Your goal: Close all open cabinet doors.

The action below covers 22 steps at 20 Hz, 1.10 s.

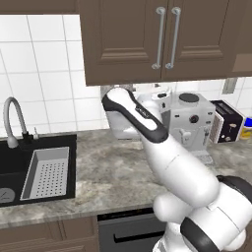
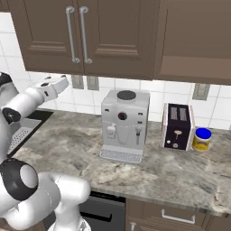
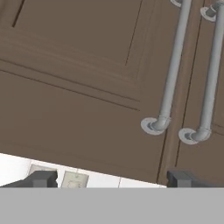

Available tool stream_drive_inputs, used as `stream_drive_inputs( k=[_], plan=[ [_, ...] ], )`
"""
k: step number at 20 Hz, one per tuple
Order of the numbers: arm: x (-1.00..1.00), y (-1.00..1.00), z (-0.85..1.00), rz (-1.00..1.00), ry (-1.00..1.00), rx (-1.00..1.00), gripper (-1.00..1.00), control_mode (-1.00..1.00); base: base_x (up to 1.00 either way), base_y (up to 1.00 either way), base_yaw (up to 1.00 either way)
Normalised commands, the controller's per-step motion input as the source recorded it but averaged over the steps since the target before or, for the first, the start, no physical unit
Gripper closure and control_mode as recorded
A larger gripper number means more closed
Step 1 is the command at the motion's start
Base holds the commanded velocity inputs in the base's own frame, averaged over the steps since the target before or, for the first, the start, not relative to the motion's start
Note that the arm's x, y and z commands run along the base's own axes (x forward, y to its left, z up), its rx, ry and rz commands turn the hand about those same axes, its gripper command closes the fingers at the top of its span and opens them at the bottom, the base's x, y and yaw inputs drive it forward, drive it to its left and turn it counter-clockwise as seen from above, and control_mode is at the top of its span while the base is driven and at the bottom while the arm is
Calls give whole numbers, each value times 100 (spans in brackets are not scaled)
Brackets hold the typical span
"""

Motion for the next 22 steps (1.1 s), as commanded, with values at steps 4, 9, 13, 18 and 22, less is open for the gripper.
stream_drive_inputs(
  k=[4,9,13,18,22],
  plan=[
    [-66,-23,57,-6,12,0,-100,-100,0,0,0],
    [-64,-35,59,-6,13,1,-100,-100,0,0,0],
    [-59,-39,60,-6,16,1,-100,-100,0,0,0],
    [-65,-30,53,-7,17,1,-100,-100,0,0,0],
    [-64,-21,55,-9,21,1,-100,-100,0,0,0]
  ],
)
